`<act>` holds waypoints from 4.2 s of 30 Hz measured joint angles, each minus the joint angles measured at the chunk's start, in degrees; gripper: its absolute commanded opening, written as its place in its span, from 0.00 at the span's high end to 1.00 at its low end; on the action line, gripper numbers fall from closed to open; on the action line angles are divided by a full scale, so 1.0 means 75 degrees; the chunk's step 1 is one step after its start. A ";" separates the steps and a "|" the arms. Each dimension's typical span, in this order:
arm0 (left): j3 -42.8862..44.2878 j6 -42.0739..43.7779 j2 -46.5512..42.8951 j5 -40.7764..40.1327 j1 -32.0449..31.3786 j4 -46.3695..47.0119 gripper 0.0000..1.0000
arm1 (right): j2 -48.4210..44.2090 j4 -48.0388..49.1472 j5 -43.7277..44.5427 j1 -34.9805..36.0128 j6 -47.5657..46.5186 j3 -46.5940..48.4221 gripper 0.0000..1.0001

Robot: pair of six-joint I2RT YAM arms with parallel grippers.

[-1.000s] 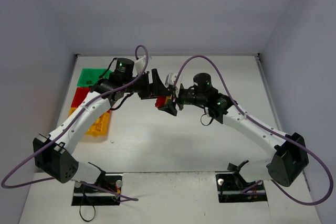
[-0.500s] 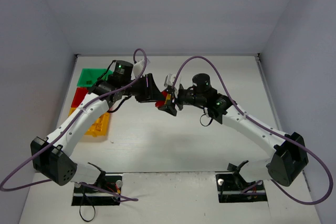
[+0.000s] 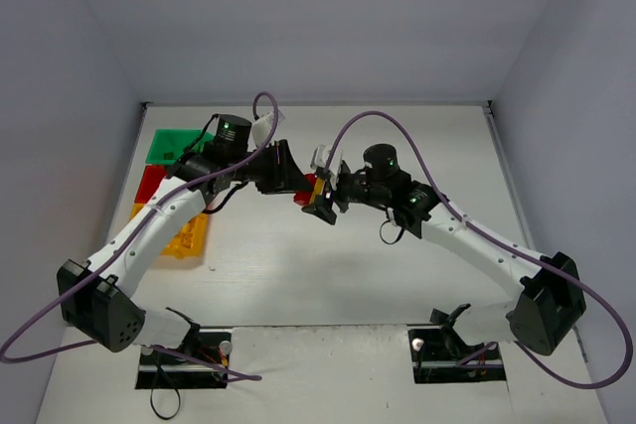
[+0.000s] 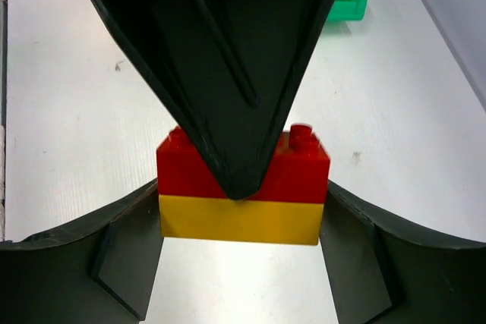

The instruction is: Sort the legos into containers by color

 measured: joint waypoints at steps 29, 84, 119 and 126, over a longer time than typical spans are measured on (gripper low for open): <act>-0.0015 0.0015 -0.0067 0.0160 0.0000 0.0216 0.97 | -0.0070 -0.0114 0.0312 0.0000 0.0134 -0.0035 0.30; 0.0641 0.1830 0.2241 -0.4852 0.5371 -0.1017 0.26 | -0.2055 -0.0810 0.0991 -0.0737 0.0848 -0.2157 0.95; 0.0079 0.0009 -0.0507 -0.0073 -0.0583 -0.0286 0.29 | -0.0583 -0.0469 -0.0542 0.0096 0.0044 -0.0157 0.88; 0.0079 -0.0058 -0.0178 -0.0396 -0.0807 -0.0268 0.70 | -0.0527 -0.0402 -0.0586 0.0204 0.0073 -0.0157 0.88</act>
